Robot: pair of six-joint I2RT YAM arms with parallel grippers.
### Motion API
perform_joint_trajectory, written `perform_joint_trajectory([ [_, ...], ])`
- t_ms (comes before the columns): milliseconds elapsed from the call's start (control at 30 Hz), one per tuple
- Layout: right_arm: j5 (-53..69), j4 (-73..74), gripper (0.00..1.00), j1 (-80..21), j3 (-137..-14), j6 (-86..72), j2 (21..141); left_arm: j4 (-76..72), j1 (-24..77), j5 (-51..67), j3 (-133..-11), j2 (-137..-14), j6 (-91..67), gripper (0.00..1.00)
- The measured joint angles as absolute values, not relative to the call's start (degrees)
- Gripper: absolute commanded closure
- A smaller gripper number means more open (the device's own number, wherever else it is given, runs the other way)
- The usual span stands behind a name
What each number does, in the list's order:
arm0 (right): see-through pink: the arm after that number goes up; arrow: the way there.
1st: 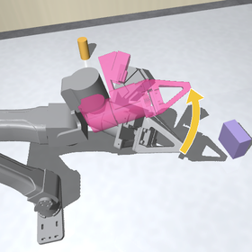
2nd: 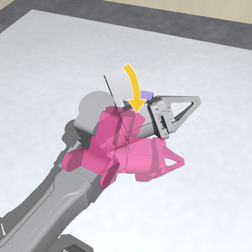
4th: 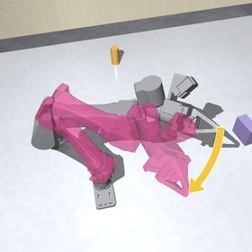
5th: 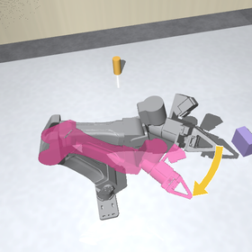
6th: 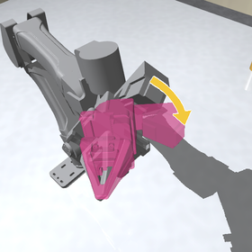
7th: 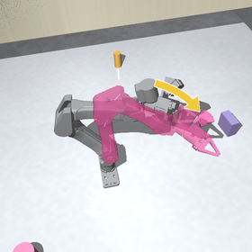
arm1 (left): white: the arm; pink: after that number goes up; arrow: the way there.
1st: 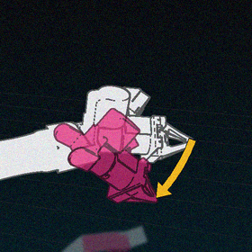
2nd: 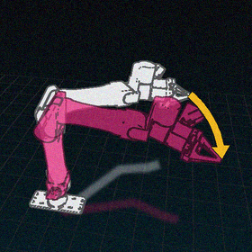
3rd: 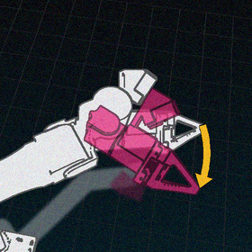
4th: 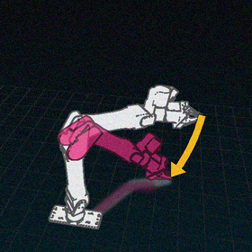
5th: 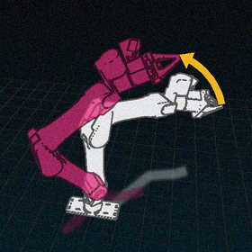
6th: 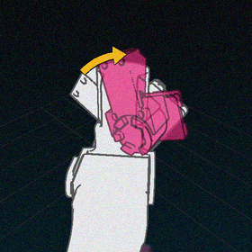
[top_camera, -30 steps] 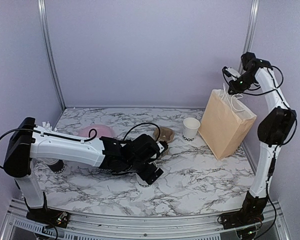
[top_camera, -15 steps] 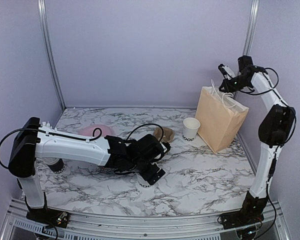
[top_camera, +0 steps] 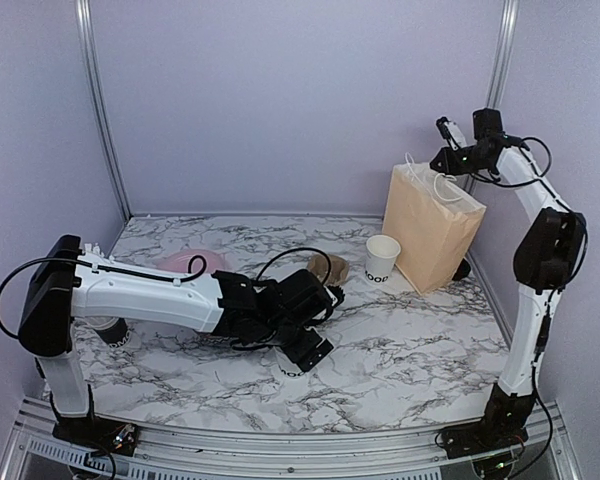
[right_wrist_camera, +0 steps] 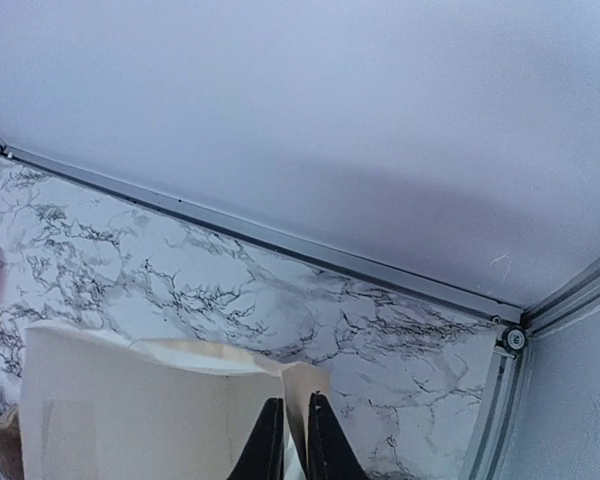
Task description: Pack the takeout coffee
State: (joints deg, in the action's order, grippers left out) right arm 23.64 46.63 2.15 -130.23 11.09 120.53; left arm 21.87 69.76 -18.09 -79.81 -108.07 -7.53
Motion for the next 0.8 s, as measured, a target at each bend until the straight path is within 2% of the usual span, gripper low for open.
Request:
perform_joint_trajectory([
  [167, 23.5, 41.4, 0.94, 2.2, -126.7, 8.7, 120.1, 22.0, 69.9, -18.1, -79.9, -108.8, -7.5, 0.01],
  [200, 23.4, 40.3, 0.91, 2.2, -125.4, 8.1, 120.0, 22.1, 69.9, -18.1, -79.9, -108.9, -7.5, 0.01],
  [333, 24.1, 37.3, 0.65, 2.2, -122.4, 6.3, 119.8, 22.2, 70.1, -18.1, -79.9, -109.1, -7.5, 0.01],
  [433, 26.1, 37.1, 0.53, 2.2, -122.4, 5.9, 119.5, 22.2, 70.2, -18.1, -79.9, -109.1, -7.5, 0.01],
  [567, 27.7, 38.3, 0.43, 2.2, -122.1, 6.4, 118.0, 22.2, 70.4, -18.1, -79.9, -109.1, -7.5, 0.01],
  [800, 25.1, 37.7, 0.38, 2.2, -113.1, 8.2, 109.3, 22.2, 70.7, -18.1, -79.9, -109.8, -7.4, 0.01],
])
